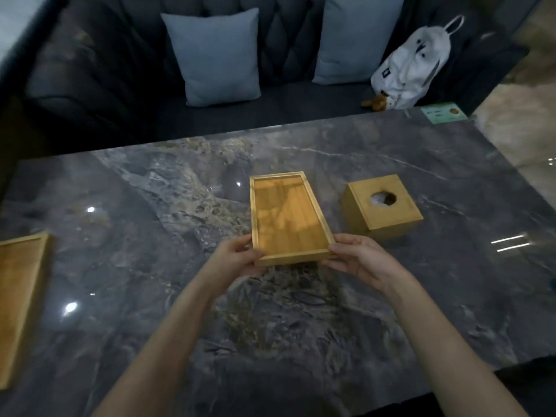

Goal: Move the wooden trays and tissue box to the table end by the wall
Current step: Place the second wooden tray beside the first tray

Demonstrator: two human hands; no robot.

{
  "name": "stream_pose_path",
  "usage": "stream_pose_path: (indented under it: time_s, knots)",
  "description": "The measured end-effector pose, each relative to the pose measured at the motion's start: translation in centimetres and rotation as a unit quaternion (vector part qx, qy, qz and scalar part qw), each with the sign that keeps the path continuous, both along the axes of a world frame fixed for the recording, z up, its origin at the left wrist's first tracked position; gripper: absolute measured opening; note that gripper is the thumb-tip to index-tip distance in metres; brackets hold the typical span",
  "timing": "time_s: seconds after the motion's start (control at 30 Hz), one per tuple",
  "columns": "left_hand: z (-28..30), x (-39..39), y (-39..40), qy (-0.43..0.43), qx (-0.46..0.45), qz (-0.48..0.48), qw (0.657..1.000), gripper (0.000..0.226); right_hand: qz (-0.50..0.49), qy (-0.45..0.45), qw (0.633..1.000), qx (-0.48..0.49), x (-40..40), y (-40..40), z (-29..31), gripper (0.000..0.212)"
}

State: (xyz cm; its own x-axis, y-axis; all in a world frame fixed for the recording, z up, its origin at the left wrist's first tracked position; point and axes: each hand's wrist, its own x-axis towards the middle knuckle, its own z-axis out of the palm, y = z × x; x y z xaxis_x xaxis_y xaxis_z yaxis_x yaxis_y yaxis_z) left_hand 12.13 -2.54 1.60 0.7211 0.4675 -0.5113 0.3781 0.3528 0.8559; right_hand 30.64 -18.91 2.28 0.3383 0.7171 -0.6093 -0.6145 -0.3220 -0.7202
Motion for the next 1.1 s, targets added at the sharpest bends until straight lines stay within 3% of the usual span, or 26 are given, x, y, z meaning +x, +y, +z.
stream_pose_path:
  time_s: [0.23,0.37,0.6,0.67,0.77,1.1]
  knots:
    - [1.6,-7.2,2.6,-0.038,0.023,0.076,0.996,0.036,0.054,-0.025,0.998,0.019,-5.7,4.2,1.0,0.03]
    - [2.3,-12.3,4.1,-0.016,0.061,0.118,0.991,0.058,0.067,-0.026,0.997,0.03,-10.1,7.2,0.5,0.035]
    - [1.9,-20.9,6.4,0.021,0.113,0.147,0.982,0.061,0.082,-0.016,0.996,0.023,-18.6,11.8,-1.5,0.031]
    - [1.5,-23.2,6.9,0.03,0.12,0.147,0.981,0.062,0.095,-0.017,0.995,0.02,-20.8,12.7,-2.5,0.038]
    - [1.0,-26.2,7.7,0.043,0.108,0.154,0.981,0.065,0.104,-0.013,0.994,0.005,-23.7,13.8,-3.8,0.045]
    - [-1.7,-32.8,8.8,0.077,0.057,0.162,0.982,0.054,0.105,-0.009,0.994,-0.021,-30.2,15.9,-5.6,0.039]
